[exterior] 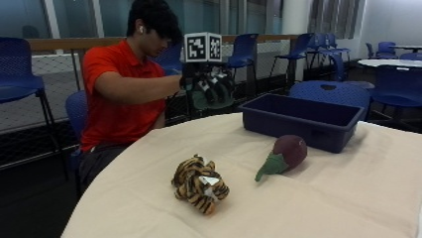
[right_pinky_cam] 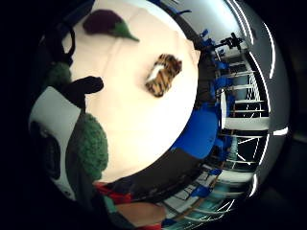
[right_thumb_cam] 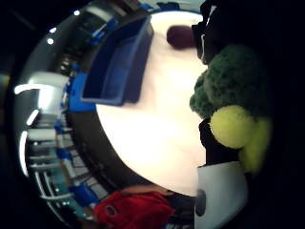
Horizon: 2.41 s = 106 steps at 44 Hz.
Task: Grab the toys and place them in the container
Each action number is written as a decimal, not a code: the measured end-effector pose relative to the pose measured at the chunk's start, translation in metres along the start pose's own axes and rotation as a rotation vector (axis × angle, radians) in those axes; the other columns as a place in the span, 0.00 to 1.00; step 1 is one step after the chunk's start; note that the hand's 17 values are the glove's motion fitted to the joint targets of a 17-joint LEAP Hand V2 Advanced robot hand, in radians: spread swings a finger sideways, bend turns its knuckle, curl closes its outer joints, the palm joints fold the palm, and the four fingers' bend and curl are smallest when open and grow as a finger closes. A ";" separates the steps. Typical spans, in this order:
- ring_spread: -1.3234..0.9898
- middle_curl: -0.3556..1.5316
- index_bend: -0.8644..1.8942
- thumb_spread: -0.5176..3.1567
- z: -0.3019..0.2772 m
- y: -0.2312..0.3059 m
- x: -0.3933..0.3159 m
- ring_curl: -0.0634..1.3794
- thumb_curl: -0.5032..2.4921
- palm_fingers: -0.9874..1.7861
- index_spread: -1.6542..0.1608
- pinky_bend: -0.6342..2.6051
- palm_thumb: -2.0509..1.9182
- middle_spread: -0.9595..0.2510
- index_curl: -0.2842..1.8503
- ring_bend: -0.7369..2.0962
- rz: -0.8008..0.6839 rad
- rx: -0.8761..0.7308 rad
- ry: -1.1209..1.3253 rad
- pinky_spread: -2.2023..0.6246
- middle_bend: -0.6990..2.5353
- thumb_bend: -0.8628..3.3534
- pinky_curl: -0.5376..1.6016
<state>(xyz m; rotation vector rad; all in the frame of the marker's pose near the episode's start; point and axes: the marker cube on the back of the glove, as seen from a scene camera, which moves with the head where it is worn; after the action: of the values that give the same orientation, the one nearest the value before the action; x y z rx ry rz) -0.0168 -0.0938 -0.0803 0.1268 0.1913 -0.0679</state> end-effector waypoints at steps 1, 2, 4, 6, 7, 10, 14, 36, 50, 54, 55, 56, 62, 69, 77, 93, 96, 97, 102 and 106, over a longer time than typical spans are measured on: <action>0.34 0.38 0.42 0.41 -0.007 -0.007 -0.004 0.32 0.41 0.63 0.67 0.51 0.69 0.47 0.28 0.57 -0.003 0.011 -0.001 0.63 0.35 0.27 0.42; 0.34 0.39 0.42 0.40 -0.014 -0.014 -0.009 0.32 0.41 0.63 0.67 0.51 0.69 0.46 0.29 0.58 -0.008 0.019 -0.004 0.63 0.35 0.27 0.42; 0.34 0.39 0.42 0.40 -0.026 -0.028 -0.022 0.33 0.42 0.63 0.66 0.51 0.69 0.46 0.29 0.57 -0.025 0.034 -0.013 0.63 0.34 0.27 0.42; 0.34 0.39 0.42 0.39 -0.038 -0.044 -0.041 0.33 0.42 0.63 0.66 0.51 0.68 0.45 0.30 0.57 -0.052 0.046 -0.026 0.63 0.34 0.27 0.42; 0.34 0.39 0.42 0.39 -0.043 -0.053 -0.050 0.33 0.43 0.63 0.66 0.51 0.68 0.45 0.30 0.57 -0.066 0.049 -0.037 0.63 0.34 0.27 0.42; 0.33 0.40 0.42 0.38 -0.051 -0.076 -0.081 0.34 0.44 0.63 0.66 0.51 0.68 0.44 0.31 0.57 -0.105 0.040 -0.094 0.63 0.34 0.27 0.43; 0.33 0.41 0.42 0.37 -0.049 -0.107 -0.118 0.34 0.45 0.63 0.66 0.51 0.68 0.44 0.32 0.57 -0.104 0.003 -0.168 0.62 0.34 0.27 0.43; 0.34 0.42 0.42 0.36 -0.007 -0.188 -0.211 0.37 0.50 0.56 0.64 0.52 0.66 0.46 0.39 0.53 -0.259 0.002 -0.038 0.63 0.28 0.26 0.45; 0.53 0.34 0.36 0.45 0.008 -0.161 -0.110 0.25 0.38 0.25 0.69 0.55 0.51 0.70 0.33 0.33 -0.184 -0.025 -0.043 0.78 0.24 0.19 0.45; 0.55 0.33 0.37 0.45 0.016 -0.152 -0.057 0.24 0.35 0.26 0.69 0.54 0.49 0.71 0.33 0.32 -0.050 -0.058 -0.055 0.79 0.24 0.18 0.44; 0.55 0.33 0.37 0.44 0.019 -0.150 -0.042 0.23 0.35 0.26 0.69 0.54 0.49 0.72 0.32 0.32 -0.021 -0.070 -0.061 0.80 0.24 0.18 0.44; 0.56 0.32 0.37 0.44 0.021 -0.146 -0.028 0.23 0.34 0.26 0.69 0.54 0.48 0.72 0.32 0.32 0.002 -0.080 -0.066 0.80 0.24 0.18 0.43; 0.57 0.31 0.37 0.43 0.036 -0.129 0.041 0.22 0.31 0.26 0.69 0.53 0.48 0.73 0.31 0.31 0.101 -0.112 -0.050 0.81 0.24 0.18 0.43; 0.58 0.30 0.38 0.42 0.058 -0.111 0.115 0.20 0.29 0.26 0.70 0.53 0.48 0.73 0.31 0.30 0.210 -0.138 -0.042 0.82 0.24 0.18 0.42; 0.59 0.29 0.38 0.40 0.090 -0.093 0.173 0.18 0.27 0.26 0.70 0.54 0.47 0.74 0.31 0.30 0.306 -0.184 -0.070 0.83 0.25 0.17 0.42; 0.60 0.27 0.35 0.41 0.153 -0.080 0.231 0.15 0.24 0.24 0.71 0.59 0.50 0.76 0.28 0.30 0.368 -0.350 -0.059 0.83 0.24 0.19 0.44; 0.60 0.27 0.36 0.41 0.166 -0.080 0.225 0.14 0.24 0.24 0.71 0.60 0.50 0.77 0.27 0.30 0.337 -0.374 -0.089 0.83 0.24 0.19 0.44; 0.60 0.27 0.35 0.41 0.170 -0.081 0.221 0.14 0.24 0.24 0.71 0.60 0.50 0.77 0.27 0.31 0.326 -0.377 -0.102 0.83 0.24 0.19 0.44; 0.60 0.26 0.34 0.42 0.181 -0.080 0.206 0.17 0.24 0.28 0.71 0.61 0.50 0.78 0.26 0.36 0.311 -0.359 -0.105 0.81 0.23 0.19 0.44; 0.60 0.24 0.35 0.43 0.183 -0.079 0.201 0.21 0.24 0.32 0.71 0.61 0.51 0.79 0.25 0.44 0.338 -0.347 -0.080 0.78 0.23 0.19 0.44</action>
<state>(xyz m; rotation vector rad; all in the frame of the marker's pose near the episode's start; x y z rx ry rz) 0.2082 -0.2070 0.0495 -0.1907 0.0971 0.2956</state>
